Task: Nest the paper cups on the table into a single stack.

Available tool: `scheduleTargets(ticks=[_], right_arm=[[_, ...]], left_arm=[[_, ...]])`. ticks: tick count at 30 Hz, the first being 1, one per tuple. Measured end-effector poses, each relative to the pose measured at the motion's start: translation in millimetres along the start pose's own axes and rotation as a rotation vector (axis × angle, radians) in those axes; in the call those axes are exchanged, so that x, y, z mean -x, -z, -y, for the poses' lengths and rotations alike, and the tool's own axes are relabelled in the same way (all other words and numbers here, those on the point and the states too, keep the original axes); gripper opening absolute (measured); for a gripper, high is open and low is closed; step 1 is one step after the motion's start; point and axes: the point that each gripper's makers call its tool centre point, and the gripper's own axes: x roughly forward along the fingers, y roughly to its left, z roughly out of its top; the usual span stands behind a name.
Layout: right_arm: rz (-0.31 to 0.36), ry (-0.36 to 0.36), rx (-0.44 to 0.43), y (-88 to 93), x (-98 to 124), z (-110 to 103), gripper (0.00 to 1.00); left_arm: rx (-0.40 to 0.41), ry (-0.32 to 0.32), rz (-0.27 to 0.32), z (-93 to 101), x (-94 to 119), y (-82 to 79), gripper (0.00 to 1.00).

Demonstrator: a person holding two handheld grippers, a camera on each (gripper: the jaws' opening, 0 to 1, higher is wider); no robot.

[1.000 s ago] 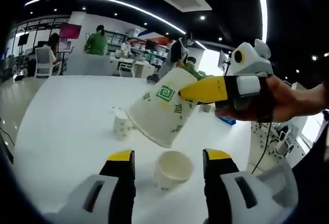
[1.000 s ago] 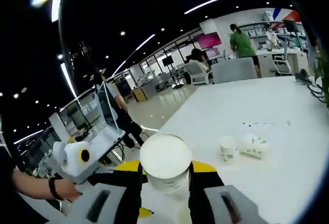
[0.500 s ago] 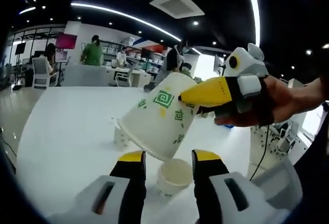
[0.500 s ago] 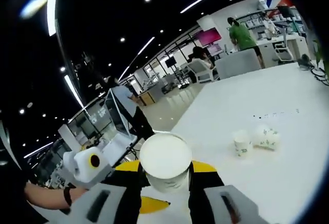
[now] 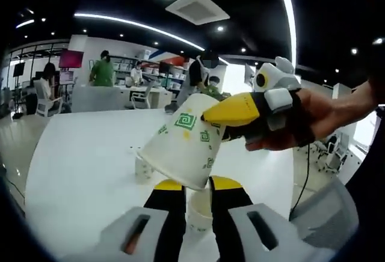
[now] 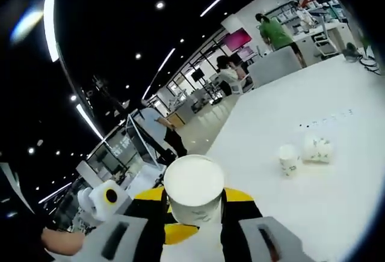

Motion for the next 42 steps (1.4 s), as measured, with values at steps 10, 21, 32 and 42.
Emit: scheduleTargets(ticks=[10,21,32,42], right_arm=[[-0.003,-0.018,0.006,1.7,-1.8,-6.1,0.34],[-0.047,0.039,0.228,4.4,-4.4,7.6,0.37],[-0.093,0.059,0.352,12.5,-5.6,6.6,0.38],[-0.116,0.03,0.331,21.3,-8.3,3.7,0.37]], left_arm=[[-0.023,0.035,-0.01,8.3,4.2,1.5,0.0],[-0.055,0.048,-0.07,9.8,9.9,11.7,0.0],[-0.104,0.047,-0.117,11.8,15.2,20.8,0.0],[-0.128,0.046,-0.132,16.9,17.9,21.8,0.0]])
